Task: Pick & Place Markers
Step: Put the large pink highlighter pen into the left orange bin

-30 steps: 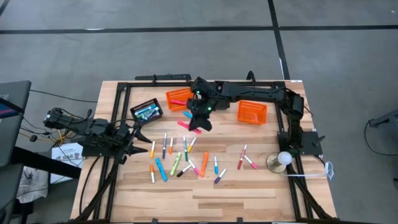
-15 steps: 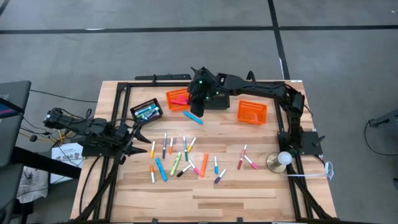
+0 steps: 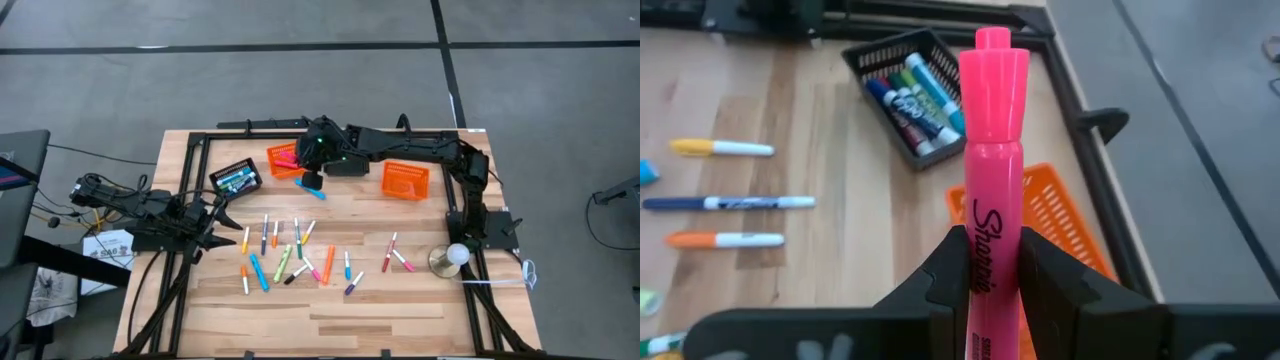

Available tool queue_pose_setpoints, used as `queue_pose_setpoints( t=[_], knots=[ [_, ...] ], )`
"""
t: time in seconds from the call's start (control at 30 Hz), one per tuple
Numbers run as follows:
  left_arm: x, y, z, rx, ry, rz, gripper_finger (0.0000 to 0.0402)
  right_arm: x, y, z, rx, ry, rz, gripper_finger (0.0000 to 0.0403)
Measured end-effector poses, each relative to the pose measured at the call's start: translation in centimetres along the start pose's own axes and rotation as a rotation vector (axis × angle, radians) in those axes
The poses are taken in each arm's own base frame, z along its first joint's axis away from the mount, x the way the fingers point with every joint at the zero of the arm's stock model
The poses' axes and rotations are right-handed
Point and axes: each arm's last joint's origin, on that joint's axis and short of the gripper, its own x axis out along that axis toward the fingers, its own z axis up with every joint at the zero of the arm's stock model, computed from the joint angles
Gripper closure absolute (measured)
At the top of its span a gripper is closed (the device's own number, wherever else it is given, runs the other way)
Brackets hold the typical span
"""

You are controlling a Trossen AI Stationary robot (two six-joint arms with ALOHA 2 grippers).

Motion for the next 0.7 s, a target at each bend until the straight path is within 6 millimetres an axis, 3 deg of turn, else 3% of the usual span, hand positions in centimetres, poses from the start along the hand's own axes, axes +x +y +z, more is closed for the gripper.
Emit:
queue_pose_setpoints(
  t=[0.33,0.5,0.7],
  knots=[
    [0.0,0.0,0.2,-0.001,-0.017,-0.002,0.0216,0.9,-2.2,-0.6,0.04,-0.042,0.008,0.0344],
    [0.0,0.0,0.2,-0.001,-0.02,-0.002,0.0216,3.4,-3.2,-1.6,0.074,-0.018,0.039,0.0344],
    [0.1,0.0,0.2,-0.004,-0.019,-0.003,0.0216,6.9,-4.8,-0.8,0.106,-0.02,0.076,0.0344]
  ],
)
